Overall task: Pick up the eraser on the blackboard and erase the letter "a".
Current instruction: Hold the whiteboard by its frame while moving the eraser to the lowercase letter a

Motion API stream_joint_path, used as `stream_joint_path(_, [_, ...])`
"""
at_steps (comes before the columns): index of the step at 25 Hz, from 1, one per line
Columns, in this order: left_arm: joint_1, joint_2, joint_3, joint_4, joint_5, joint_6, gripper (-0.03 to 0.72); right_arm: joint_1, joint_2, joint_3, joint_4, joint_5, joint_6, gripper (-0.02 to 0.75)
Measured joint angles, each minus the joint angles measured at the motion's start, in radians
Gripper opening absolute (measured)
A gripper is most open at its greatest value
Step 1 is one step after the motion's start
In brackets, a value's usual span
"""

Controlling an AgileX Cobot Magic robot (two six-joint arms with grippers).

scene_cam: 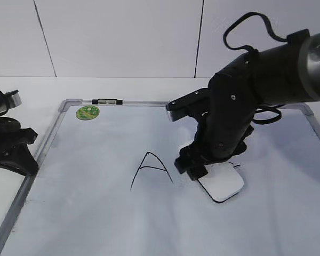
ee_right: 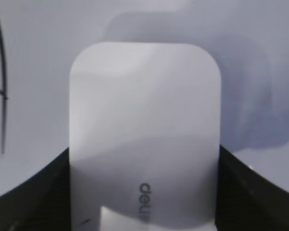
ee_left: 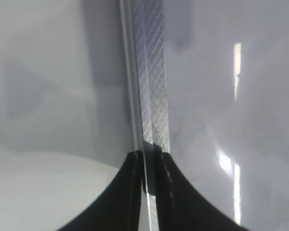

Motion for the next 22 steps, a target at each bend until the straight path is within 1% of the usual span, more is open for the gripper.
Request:
stream_joint_path(5, [0.000,0.000,0.000,0.000,0.000,0.000,0.046,0.055,0.002,0.019,0.026,-0.031,-0.007,0.563])
stream_joint_path(8, [0.000,0.000,0.000,0.000,0.000,0.000,0.046,0.060,0.002,0.023,0.026,-0.046,-0.010,0.563])
stream_joint_path(11, [0.000,0.000,0.000,0.000,0.000,0.000,0.046,0.060,0.002,0.023,-0.005,-0.046,0.023,0.563])
stream_joint_path(14, [0.000,0.000,0.000,0.000,-0.002,0.000,0.046,0.040,0.002,0.024,-0.016,-0.059,0.046,0.563])
stream_joint_path(22, [0.000,0.000,0.000,0.000,-0.002,0.000,0.046,-0.082,0.002,0.046,-0.020,-0.105,0.064,0.563])
